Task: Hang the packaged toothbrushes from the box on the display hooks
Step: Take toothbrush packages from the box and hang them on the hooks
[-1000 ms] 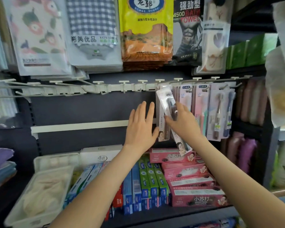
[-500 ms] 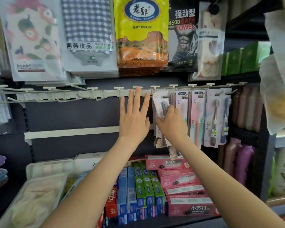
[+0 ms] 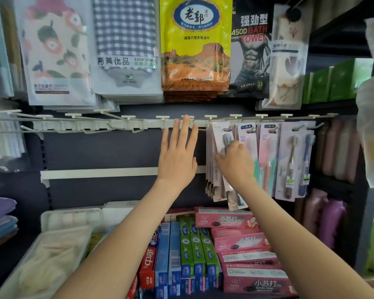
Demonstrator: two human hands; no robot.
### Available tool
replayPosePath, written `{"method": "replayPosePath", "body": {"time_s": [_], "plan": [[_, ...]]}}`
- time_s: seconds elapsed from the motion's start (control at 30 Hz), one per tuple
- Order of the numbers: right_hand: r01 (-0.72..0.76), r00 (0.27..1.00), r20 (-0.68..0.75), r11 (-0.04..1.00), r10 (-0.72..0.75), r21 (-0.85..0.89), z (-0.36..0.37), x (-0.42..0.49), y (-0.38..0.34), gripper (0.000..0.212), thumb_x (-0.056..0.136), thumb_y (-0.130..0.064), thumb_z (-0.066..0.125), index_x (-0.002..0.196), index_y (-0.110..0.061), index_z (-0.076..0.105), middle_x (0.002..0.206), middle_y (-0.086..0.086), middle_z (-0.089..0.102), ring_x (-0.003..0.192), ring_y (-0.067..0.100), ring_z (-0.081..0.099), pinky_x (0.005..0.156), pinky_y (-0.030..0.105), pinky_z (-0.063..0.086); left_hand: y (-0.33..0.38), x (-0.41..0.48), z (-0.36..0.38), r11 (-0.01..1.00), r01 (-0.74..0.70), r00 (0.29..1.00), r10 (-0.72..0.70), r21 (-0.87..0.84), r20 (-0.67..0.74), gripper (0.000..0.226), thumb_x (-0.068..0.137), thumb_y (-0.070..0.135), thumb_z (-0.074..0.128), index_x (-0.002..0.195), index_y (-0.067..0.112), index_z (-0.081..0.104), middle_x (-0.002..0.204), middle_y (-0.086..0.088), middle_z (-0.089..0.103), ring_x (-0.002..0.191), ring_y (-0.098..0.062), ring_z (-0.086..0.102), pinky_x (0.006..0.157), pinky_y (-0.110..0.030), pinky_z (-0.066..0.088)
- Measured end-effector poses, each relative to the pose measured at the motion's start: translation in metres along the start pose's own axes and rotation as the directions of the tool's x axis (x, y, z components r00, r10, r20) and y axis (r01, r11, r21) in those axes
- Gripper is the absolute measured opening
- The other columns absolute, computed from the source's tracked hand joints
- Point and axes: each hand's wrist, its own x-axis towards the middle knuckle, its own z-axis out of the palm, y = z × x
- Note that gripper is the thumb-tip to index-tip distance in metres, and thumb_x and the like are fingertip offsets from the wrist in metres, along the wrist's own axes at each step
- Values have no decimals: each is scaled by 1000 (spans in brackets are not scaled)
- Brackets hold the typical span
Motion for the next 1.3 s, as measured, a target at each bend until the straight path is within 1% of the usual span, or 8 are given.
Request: {"method": "replayPosePath", "body": {"time_s": [0.2,0.37,0.63,0.87,0.97,1.1,1.17,1.3], "plan": [[-53,999,11,998,53,-36,15,4,-3,46,97,-39,50,119,0,41,112,17,61,97,32,64,70,35,51,7,-12,-1,987,-62,996,53,-150,-65,78,81,18,68,147,5,30,155,-25,19,144,-38,20,116,-51,19],[-77,996,35,997,76,29,36,-12,0,61,97,-40,47,139,0,27,128,18,51,106,34,61,70,35,45,13,-70,-1,948,-132,991,136,-289,-5,75,85,16,63,149,9,24,155,-23,22,143,-34,22,118,-45,19],[103,994,-49,995,-102,14,70,-113,23,64,95,-17,49,149,-1,20,135,17,42,113,36,50,73,43,49,10,-185,-15,849,42,973,84,-526,214,66,87,18,63,144,7,31,150,-20,30,133,-34,39,110,-43,35],[271,931,241,962,-274,44,92,-266,46,61,87,-7,64,141,3,38,124,22,54,102,41,58,62,41,52,33,-345,-45,712,263,870,116,-651,479,51,93,30,46,136,2,46,138,-12,50,128,-19,41,113,-22,20],[343,855,392,937,-339,60,118,-342,64,61,81,-3,68,136,3,43,114,19,60,94,39,62,60,39,54,47,-430,-59,693,384,697,216,-610,684,51,94,33,44,137,6,48,137,-7,53,128,-15,42,108,-25,37],[255,723,644,963,-251,89,165,-451,104,62,81,-5,67,138,-3,41,113,15,61,97,35,64,65,36,56,51,-544,-63,753,594,115,269,-283,956,57,103,36,36,153,19,17,157,3,24,141,-12,29,112,-22,27],[170,598,787,984,-151,59,190,-503,121,63,90,-10,61,146,-8,32,130,14,54,114,34,58,77,37,54,49,-602,-61,813,560,-88,246,-157,965,59,103,36,37,154,18,13,156,1,25,131,-15,42,100,-25,41],[93,214,972,988,98,-120,244,-600,155,61,103,-24,36,154,-20,3,156,3,21,140,21,30,98,30,42,45,-713,-52,883,469,-304,185,-23,935,51,103,29,36,151,21,23,150,-5,32,121,-24,49,94,-30,42]]}}
